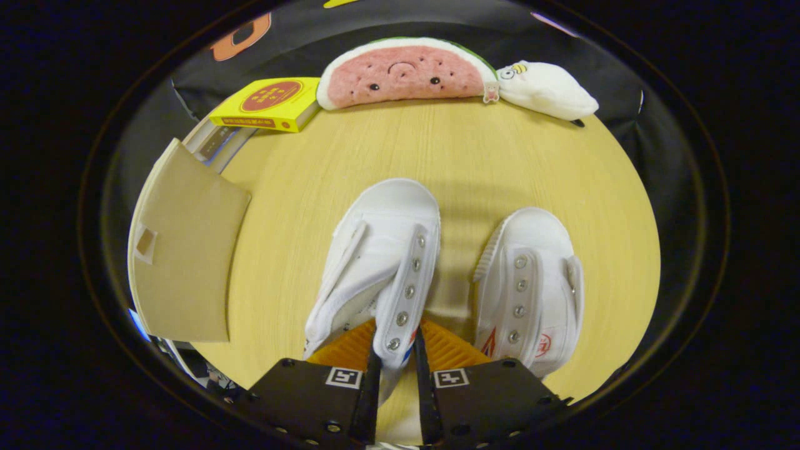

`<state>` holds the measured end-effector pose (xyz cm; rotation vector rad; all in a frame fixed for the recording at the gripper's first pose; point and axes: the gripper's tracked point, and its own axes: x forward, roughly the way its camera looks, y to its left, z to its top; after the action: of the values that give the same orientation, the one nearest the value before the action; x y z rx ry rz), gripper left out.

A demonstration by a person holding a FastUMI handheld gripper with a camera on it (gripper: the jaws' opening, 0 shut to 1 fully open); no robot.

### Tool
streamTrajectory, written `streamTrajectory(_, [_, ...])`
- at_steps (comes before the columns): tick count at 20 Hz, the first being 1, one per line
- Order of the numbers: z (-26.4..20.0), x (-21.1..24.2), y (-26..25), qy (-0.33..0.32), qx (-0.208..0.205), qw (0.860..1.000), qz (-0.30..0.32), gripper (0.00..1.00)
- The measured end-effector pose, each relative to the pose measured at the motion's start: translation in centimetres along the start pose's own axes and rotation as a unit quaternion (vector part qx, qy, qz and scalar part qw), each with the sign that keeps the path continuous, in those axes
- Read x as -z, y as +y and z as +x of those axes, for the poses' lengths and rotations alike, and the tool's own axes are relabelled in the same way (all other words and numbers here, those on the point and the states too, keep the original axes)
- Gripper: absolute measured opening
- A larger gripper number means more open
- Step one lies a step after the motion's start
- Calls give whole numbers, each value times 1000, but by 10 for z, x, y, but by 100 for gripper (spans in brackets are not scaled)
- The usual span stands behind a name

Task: Open the storage box then place both shoes into the box .Put the left shoe in first, then the right shoe, with the right side of both shoes facing outward in a uniform manner.

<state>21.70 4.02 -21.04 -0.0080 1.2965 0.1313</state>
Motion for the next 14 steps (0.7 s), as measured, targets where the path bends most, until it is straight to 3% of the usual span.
streamTrajectory(3, [0,-2,4,-3,-2,1000,-11,27])
streamTrajectory(4, [2,-2,4,-4,-2,1000,-13,16])
streamTrajectory(5, [1,0,1,-5,-3,1000,-10,13])
streamTrajectory(6, [3,-1,3,-5,-11,1000,0,1])
streamTrajectory(14, [-29,4,14,-18,-88,994,70,0])
